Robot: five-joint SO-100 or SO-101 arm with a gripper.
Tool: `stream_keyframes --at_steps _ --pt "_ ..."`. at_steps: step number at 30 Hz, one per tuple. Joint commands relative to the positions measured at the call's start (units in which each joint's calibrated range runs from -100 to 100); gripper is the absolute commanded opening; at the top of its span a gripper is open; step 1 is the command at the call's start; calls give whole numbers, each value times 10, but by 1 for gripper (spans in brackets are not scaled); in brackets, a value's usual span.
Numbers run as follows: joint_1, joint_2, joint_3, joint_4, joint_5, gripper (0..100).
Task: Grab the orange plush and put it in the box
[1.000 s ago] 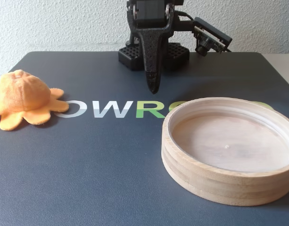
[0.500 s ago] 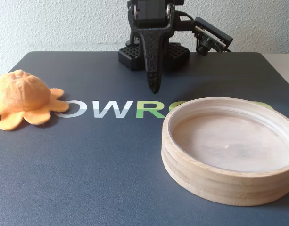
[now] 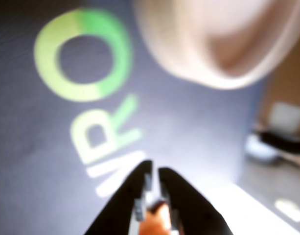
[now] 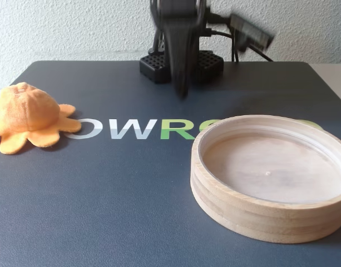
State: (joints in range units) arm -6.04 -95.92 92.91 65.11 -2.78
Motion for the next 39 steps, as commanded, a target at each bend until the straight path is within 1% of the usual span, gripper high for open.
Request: stream_keyframes --at_steps 1,2,4,6,9,12,14,15,18,21,25,30,39 --pt "-6 172 -190 -10 -1 1" --pt "-3 291 -265 -19 -2 1" --pt "7 408 -352 -11 -2 1" --pt "42 506 -437 15 -2 3" --pt "88 625 -543 59 0 15" --pt "137 707 -609 101 -2 29" --pt "174 748 -631 112 -3 36" --pt "207 775 -644 113 -3 42" --pt "243 804 -649 115 -6 48" --pt "277 830 -644 113 -26 53" --pt "310 877 -642 106 -33 54" --pt "334 933 -649 69 -54 53" --pt "364 1001 -649 -4 -63 53"
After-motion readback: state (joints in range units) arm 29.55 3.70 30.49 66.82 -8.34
